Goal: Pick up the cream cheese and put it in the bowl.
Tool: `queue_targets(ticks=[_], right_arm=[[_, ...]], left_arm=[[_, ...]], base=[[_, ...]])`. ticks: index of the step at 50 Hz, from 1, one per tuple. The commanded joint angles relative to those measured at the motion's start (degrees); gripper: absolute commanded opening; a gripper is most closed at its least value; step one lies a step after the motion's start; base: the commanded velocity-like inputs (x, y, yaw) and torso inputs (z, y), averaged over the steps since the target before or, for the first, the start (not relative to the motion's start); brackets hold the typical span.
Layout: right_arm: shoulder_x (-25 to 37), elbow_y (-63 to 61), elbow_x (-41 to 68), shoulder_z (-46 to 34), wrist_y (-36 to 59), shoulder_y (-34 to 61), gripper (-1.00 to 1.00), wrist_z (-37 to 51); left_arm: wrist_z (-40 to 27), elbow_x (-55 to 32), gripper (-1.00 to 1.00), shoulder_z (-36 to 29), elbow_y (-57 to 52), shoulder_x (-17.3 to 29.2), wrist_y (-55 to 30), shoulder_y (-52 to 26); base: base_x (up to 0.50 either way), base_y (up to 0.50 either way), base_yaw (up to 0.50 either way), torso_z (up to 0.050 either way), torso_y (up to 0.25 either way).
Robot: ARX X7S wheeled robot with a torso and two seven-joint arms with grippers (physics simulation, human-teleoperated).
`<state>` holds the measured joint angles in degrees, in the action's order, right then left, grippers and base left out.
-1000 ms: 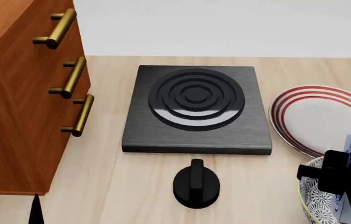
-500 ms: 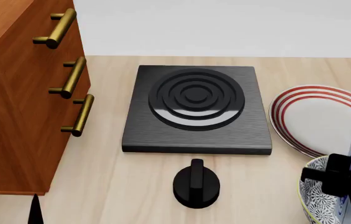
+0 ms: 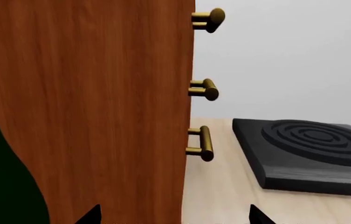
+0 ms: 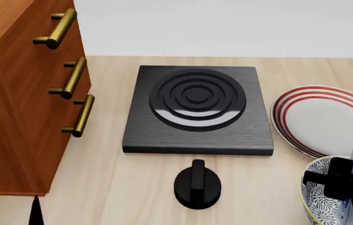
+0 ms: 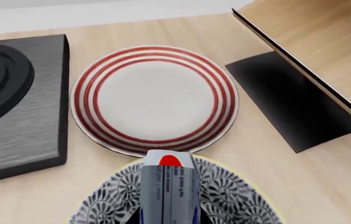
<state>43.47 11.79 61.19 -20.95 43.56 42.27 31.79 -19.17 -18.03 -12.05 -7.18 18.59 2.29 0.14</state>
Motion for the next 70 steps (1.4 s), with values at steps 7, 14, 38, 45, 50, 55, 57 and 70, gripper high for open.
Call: queue_targets(ticks=[7,14,38,45,50,55,57,70], right_arm=[[-0.29,1.06,-1.86,-0.18,0.34,1.03,-1.00,-0.72],[-0.52,1.11,-1.66,-0.19,0.74,1.65,1.00,-0.57],[0.34,-1.37,-0.36,0.51,2.37,2.30,1.00,1.29],[2.03,-5.90,2.59,2.33,4.56,2.53,1.00,3.78],[3.33,-9.22,4.80,3.74,6.17,2.86,1.00,5.96],[4.24,-12.62,6.80,4.56,8.01,3.55,1.00,8.13],[5.16,-14.93,8.71,5.81,8.94,4.03,1.00,9.43],[7.64,-21.92,16.34,9.13,13.80,7.68,1.00,15.89]], left_arm=[[-0.15,-0.08,1.00,-0.34,0.30,0.17,-0.02,-0.26],[0.07,-0.38,1.00,-0.23,0.55,0.32,0.58,-0.09],[-0.19,-0.95,1.00,-0.29,0.80,0.51,0.73,-0.14],[-0.35,-1.07,1.00,-0.29,0.37,0.71,0.66,0.01],[-0.54,-0.92,1.00,-0.39,0.05,0.79,0.77,0.22],[-0.21,-0.59,1.00,-0.50,1.49,0.50,2.22,0.27],[-0.77,-0.93,1.00,-0.41,-0.55,1.03,0.79,0.52],[-1.02,-1.48,1.00,-0.04,-1.70,1.59,0.92,1.05]], base=[[0.00,0.00,0.00,0.000,0.000],[0.00,0.00,0.00,0.000,0.000],[0.00,0.00,0.00,0.000,0.000],[0.00,0.00,0.00,0.000,0.000],[0.00,0.00,0.00,0.000,0.000],[0.00,0.00,0.00,0.000,0.000],[0.00,0.00,0.00,0.000,0.000],[0.00,0.00,0.00,0.000,0.000]])
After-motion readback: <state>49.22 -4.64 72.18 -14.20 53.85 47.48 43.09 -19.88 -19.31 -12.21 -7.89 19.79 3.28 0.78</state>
